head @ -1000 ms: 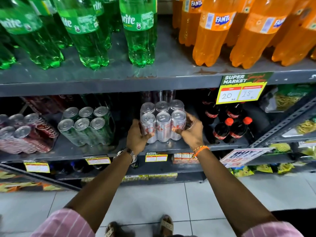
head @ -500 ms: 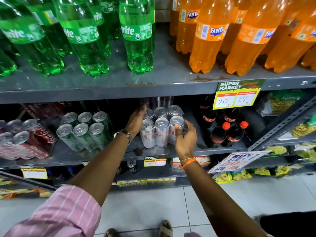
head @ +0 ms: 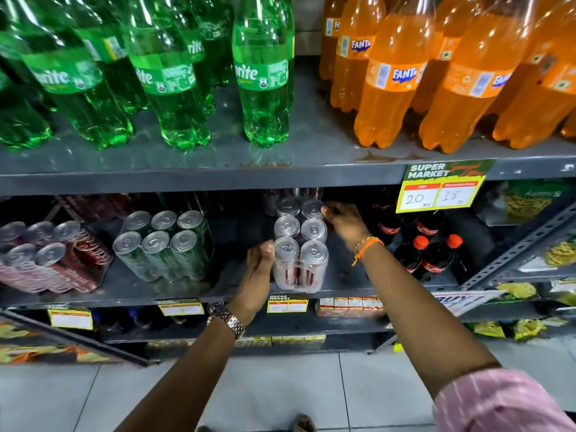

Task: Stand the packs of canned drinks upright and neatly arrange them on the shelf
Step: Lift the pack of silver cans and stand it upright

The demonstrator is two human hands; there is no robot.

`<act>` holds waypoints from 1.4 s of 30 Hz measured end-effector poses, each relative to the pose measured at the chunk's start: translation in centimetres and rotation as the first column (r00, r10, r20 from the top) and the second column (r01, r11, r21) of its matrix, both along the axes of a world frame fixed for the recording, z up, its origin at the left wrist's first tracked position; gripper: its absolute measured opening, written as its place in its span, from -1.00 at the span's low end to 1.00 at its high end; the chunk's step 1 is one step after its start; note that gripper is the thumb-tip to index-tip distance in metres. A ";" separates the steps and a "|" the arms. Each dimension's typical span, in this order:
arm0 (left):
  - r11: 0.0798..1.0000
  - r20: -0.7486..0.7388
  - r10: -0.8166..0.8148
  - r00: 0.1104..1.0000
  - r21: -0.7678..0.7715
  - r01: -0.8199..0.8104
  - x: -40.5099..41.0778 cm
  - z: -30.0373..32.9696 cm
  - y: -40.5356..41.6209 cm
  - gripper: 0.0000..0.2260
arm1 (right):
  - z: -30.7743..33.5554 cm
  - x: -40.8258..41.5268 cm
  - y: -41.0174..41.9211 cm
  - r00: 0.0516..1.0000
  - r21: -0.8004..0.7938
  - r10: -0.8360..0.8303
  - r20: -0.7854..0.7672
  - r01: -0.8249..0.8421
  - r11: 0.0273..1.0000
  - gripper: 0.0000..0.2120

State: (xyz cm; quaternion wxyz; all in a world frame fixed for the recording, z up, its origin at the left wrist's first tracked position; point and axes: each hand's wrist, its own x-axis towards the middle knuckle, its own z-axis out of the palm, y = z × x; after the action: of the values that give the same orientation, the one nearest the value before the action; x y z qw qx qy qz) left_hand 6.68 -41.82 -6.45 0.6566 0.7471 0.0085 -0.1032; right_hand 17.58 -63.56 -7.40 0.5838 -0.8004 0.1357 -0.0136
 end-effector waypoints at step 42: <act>0.992 0.219 0.127 0.967 -0.029 -0.124 3.7 -2.5 3.1 -0.80 | -0.4 -3.8 -0.4 0.996 0.012 -0.027 0.079 0.026 1.000 -0.61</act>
State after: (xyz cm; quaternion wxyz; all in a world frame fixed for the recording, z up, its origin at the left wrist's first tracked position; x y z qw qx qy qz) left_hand 10.39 -38.77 -8.97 0.6645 0.7468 -0.0180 0.0218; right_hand 13.80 -63.92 -7.81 0.5927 -0.7942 0.1231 -0.0524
